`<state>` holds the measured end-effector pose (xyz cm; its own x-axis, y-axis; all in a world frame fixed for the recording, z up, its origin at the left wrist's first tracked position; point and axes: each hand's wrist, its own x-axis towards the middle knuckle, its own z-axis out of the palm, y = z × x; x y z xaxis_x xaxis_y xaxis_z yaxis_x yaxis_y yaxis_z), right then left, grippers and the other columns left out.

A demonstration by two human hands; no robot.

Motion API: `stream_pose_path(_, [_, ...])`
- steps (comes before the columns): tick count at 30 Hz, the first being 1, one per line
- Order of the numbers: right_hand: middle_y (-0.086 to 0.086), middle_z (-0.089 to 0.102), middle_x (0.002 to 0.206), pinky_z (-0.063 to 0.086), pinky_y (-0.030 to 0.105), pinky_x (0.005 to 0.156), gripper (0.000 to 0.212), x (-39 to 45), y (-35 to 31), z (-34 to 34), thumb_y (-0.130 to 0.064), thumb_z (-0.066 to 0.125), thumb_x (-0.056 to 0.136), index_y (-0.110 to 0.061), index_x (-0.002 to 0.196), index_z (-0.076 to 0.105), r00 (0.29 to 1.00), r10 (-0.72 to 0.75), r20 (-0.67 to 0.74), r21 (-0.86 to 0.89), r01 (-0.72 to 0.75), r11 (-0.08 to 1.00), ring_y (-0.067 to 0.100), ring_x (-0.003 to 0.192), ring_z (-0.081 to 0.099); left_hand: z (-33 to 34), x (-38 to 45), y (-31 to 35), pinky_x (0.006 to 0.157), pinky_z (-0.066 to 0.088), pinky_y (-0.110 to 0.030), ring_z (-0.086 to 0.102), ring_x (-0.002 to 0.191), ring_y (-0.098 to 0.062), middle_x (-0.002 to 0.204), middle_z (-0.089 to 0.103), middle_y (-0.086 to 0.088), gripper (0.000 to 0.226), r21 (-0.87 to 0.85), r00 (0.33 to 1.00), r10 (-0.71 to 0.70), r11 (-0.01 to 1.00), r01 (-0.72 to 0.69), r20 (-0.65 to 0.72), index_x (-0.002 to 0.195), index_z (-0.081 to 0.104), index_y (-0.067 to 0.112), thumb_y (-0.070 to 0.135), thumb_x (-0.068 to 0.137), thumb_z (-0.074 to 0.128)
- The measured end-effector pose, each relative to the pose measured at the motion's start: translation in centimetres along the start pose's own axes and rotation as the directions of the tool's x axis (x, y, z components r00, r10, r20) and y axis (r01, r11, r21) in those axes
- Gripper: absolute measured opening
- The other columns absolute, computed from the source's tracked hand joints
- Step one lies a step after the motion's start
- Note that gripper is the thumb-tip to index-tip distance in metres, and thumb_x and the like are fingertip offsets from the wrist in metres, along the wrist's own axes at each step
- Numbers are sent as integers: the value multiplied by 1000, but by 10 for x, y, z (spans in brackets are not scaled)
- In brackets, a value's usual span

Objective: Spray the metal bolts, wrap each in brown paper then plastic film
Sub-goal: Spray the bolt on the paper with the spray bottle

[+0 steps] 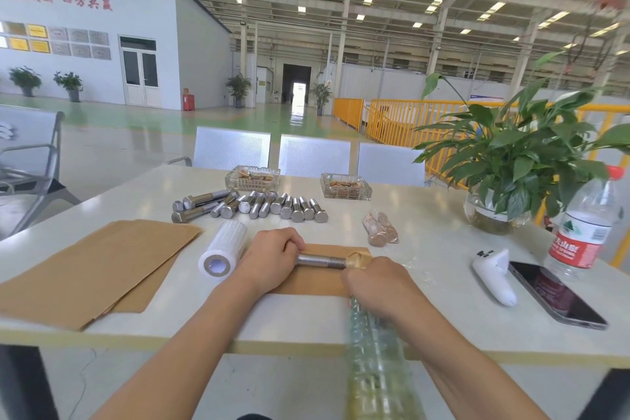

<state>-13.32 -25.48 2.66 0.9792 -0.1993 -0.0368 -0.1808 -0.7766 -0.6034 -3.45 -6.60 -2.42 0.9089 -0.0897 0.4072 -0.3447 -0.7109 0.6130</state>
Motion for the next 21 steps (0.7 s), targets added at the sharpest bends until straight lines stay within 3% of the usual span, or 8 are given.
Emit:
stream_pose_path(5, [1,63,95,58,38,83,17,-2,-17,17,-36,55,82,-20,88,58,997,-69,37,24,68,997,28,95,67,0,-1,0,67,42,-29,61,79,-16,82,71,4,30,-8,1000,1,1000,-1,2,90,74,26,8,92,50])
stream_pose_path(8, [0,64,94,52,33,71,36,-3,-35,24,-45,47,70,-19,90,61,993,-73,94,72,67,995,26,91,66,-2,-1,2,76,48,-30,63,86,-18,88,74,1,33,-22,1000,12,1000,-12,7,92,75,22,3,91,49])
stream_pose_path(11, [2,68,97,44,30,62,50,-1,-43,28,-40,41,62,-18,96,69,979,-92,184,17,91,996,24,85,66,-3,-3,2,79,50,-31,65,87,-18,90,75,2,35,-31,1000,21,999,-21,9,92,75,21,0,89,47])
stream_pose_path(15, [-4,61,81,42,28,61,28,5,-41,23,-46,48,72,-20,79,59,987,-104,119,32,101,994,20,75,61,-2,-1,1,76,50,-28,65,84,-18,87,75,2,36,-27,1000,20,999,-20,15,89,74,22,-1,89,47])
stream_pose_path(18, [-3,60,80,39,27,56,22,7,-42,25,-42,52,76,-21,77,58,988,-93,125,77,84,993,17,69,58,-2,-2,0,66,44,-17,64,82,-16,86,74,4,37,-21,1000,25,999,-25,10,88,74,23,-2,89,46])
stream_pose_path(21, [-3,60,82,42,29,61,25,9,-40,26,-44,50,71,-20,77,56,995,-72,72,83,66,994,21,75,60,-3,-1,-1,75,49,-28,64,86,-16,90,75,4,37,-21,1000,27,999,-26,11,91,75,23,-1,89,47])
